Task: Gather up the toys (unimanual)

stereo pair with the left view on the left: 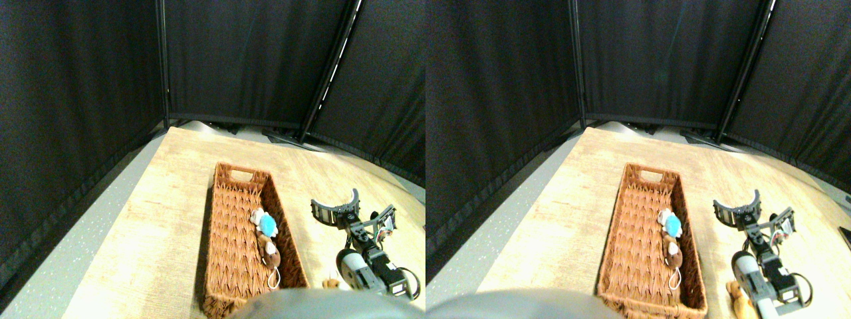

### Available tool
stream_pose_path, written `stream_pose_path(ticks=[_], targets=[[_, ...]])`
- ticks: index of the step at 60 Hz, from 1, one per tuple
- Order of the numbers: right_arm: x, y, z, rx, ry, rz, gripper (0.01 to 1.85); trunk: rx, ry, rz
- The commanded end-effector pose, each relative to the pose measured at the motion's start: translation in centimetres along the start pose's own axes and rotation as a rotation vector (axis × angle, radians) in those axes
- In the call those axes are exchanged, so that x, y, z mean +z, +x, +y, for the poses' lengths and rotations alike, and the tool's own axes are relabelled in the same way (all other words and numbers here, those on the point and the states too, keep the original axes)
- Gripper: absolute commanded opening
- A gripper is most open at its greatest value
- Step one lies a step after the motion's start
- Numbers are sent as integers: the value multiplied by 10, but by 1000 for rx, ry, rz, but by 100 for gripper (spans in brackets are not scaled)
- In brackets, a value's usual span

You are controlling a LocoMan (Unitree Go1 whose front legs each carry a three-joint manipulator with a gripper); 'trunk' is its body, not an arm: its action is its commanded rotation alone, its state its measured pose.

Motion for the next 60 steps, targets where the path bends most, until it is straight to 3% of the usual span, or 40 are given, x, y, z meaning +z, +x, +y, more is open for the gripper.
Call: stream_pose_path(ticks=[1,12,20,32,53,60], targets=[[10,-2,0,37,10,-59,68,-25,0,9],[22,-13,-30,17,57,-54,65,-44,21,23],[21,-35,-47,-17,130,-52,74,-56,31,35],[18,-61,-56,-53,181,-69,78,-77,44,46],[23,-85,-62,-44,215,-51,77,-102,47,57],[21,-93,-68,-78,240,-67,79,-103,47,58]])
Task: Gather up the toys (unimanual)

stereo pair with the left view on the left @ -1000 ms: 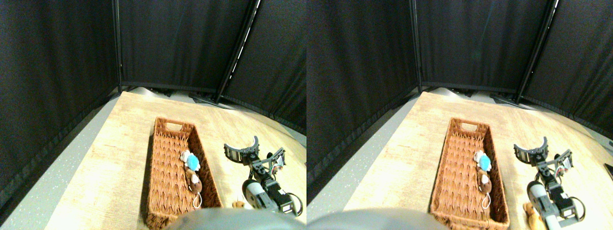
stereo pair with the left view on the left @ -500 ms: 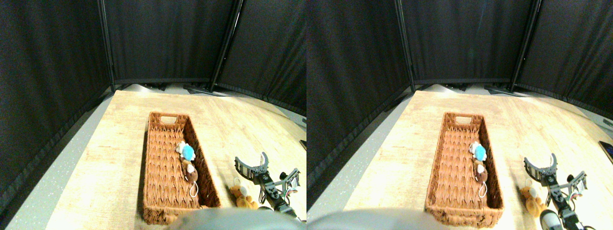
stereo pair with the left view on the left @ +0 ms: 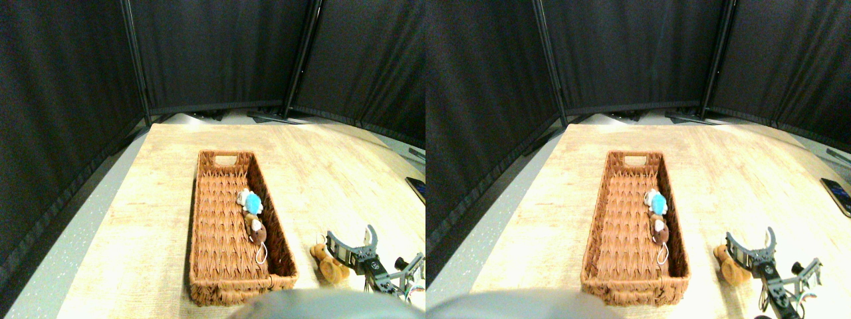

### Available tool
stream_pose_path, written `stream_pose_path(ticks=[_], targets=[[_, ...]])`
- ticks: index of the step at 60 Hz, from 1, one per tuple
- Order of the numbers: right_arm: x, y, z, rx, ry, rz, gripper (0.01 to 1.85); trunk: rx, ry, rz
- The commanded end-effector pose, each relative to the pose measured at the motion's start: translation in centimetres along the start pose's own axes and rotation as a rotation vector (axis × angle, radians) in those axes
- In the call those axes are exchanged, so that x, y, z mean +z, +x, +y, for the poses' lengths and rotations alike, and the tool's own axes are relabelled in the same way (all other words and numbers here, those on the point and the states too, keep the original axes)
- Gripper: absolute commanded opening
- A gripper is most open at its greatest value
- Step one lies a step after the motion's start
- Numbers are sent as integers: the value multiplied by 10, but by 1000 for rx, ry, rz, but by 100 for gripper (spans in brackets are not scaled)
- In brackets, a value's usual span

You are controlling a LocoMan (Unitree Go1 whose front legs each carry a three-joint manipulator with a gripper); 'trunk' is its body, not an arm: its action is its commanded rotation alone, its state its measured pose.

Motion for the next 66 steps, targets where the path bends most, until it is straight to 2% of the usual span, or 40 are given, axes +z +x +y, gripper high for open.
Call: stream_pose_path(ticks=[1,17,28,44,61,66], targets=[[-2,-5,5,28,30,-22,79,-2,-20,17],[-13,-22,-20,-40,90,-29,86,10,-26,18],[-18,-26,-24,-62,115,17,88,14,-35,13],[-26,-18,-32,-111,140,44,80,31,-50,12],[-29,-2,-34,-123,151,36,81,35,-58,12],[-30,2,-37,-149,161,25,87,40,-62,13]])
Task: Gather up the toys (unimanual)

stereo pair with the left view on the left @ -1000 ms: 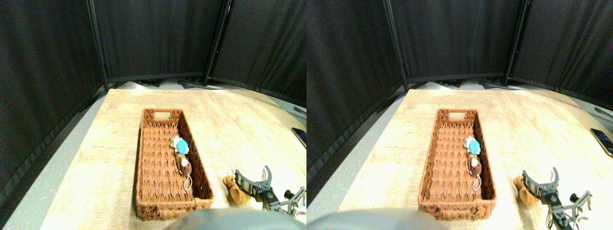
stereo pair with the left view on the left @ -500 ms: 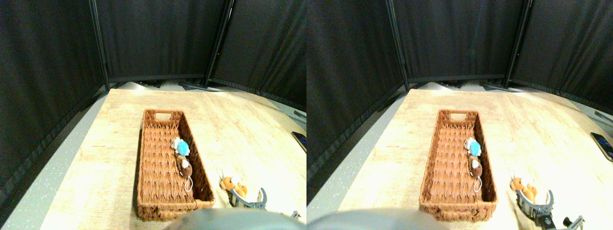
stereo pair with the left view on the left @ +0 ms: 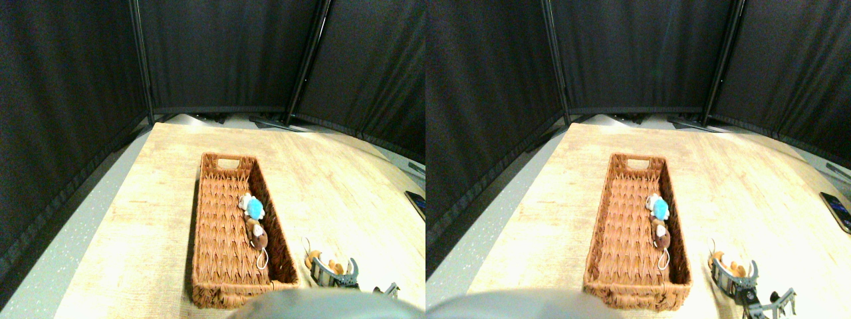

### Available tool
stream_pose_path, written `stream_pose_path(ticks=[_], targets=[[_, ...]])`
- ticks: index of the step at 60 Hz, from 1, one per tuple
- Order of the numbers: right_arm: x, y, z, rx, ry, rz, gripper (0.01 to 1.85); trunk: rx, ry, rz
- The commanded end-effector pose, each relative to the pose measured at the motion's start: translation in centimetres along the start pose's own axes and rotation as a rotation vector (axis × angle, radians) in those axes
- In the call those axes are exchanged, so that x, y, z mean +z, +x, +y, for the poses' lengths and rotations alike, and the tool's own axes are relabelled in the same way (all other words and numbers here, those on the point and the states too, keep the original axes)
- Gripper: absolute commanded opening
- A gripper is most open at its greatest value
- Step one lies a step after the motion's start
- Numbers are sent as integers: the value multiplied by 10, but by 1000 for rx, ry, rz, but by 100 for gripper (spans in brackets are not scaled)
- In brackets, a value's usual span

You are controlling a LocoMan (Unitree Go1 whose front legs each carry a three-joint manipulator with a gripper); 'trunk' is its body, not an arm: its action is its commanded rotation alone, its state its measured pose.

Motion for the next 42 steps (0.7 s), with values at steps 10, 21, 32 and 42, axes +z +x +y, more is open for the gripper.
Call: stream_pose_path(ticks=[10,21,32,42], targets=[[1,15,-6,-11,33,-9,83,21,-24,22],[2,20,-6,-11,29,-21,79,24,-22,25],[3,24,-5,-21,31,-34,74,24,-22,28],[-4,22,0,-51,-67,-156,6,24,-20,30]])
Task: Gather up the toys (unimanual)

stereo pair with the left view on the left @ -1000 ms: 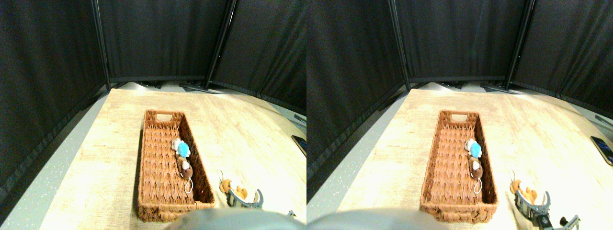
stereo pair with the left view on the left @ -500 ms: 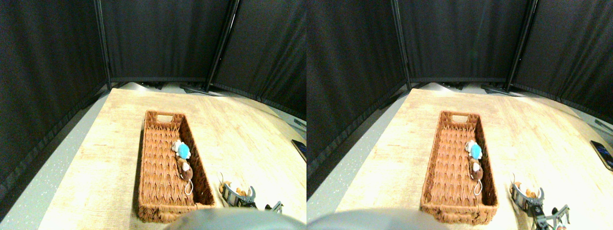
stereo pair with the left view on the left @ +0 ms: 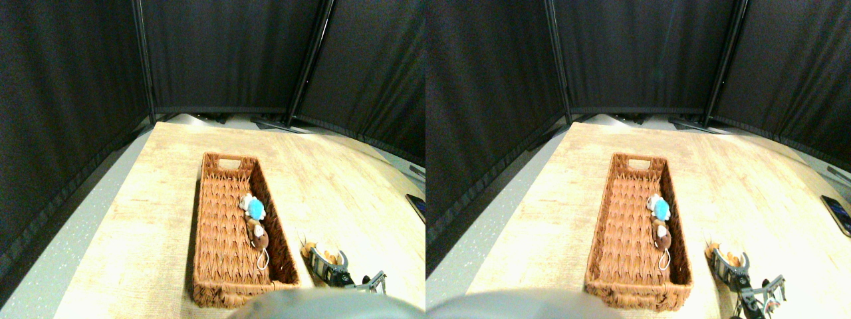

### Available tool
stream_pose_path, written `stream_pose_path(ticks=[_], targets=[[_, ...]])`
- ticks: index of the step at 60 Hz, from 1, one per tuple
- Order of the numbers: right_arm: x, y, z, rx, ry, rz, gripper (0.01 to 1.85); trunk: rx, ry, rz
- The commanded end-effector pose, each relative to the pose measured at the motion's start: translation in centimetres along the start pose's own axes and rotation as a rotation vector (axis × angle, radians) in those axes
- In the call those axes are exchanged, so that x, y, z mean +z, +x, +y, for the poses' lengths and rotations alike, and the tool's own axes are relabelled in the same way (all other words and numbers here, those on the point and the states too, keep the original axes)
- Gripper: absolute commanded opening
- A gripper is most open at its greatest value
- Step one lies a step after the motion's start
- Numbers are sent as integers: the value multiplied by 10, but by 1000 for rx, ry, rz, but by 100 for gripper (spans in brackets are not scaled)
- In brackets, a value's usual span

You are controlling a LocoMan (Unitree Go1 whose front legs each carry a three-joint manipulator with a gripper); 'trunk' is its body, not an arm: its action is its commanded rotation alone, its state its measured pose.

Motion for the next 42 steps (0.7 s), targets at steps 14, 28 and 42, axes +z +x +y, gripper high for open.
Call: stream_pose_path(ticks=[14,28,42], targets=[[-3,1,18,75,-30,-108,6,14,-18,25],[-8,-3,34,132,-129,-89,6,23,-26,13],[-32,-1,72,204,-201,21,6,34,-53,-6]])
